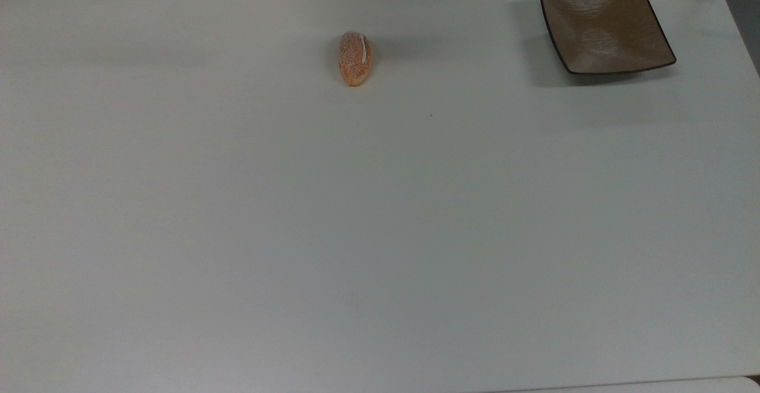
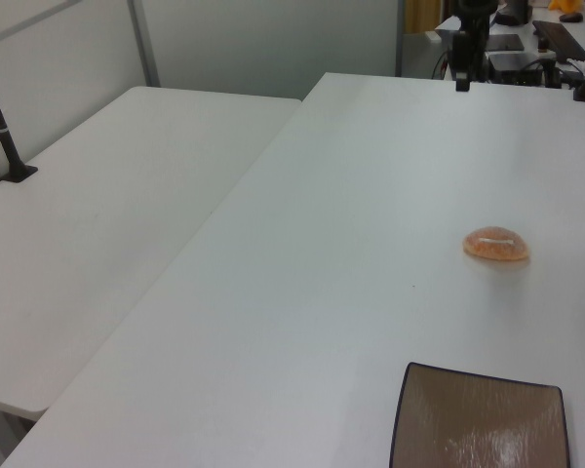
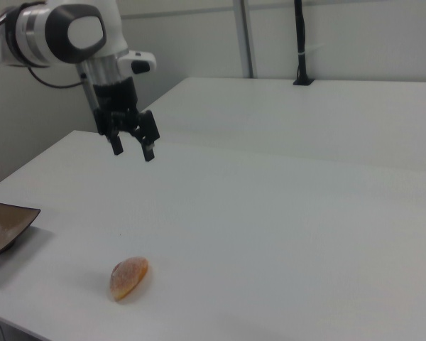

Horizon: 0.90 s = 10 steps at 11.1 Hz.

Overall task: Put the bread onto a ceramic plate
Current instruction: 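Move the gripper down toward the orange bread roll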

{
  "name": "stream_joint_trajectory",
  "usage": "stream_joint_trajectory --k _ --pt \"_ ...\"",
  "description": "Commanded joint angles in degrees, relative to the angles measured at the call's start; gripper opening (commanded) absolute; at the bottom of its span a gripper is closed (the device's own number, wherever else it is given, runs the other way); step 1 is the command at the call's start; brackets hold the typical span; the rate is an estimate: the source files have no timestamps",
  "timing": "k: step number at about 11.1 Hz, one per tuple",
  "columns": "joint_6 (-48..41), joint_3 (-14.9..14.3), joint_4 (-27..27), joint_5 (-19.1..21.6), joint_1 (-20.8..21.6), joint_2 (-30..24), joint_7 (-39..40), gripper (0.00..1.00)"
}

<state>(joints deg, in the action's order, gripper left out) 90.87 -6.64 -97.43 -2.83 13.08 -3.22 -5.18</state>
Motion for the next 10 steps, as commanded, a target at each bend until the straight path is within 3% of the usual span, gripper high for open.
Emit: stream_joint_trajectory --k 1,4,6,8,10 --pt "0.8 0.3 -11.3 0.5 1.2 -6.3 0.4 1.0" --pt "1.0 0.3 -19.2 1.0 1.2 -9.2 1.3 1.0" --pt "1.8 0.3 -23.1 2.3 0.7 -9.3 5.9 1.0" --pt "10.8 0.2 -29.4 5.7 0.5 -11.0 7.5 1.0" --pt "19.9 0.3 -35.7 5.8 0.9 -11.3 7.5 1.0"
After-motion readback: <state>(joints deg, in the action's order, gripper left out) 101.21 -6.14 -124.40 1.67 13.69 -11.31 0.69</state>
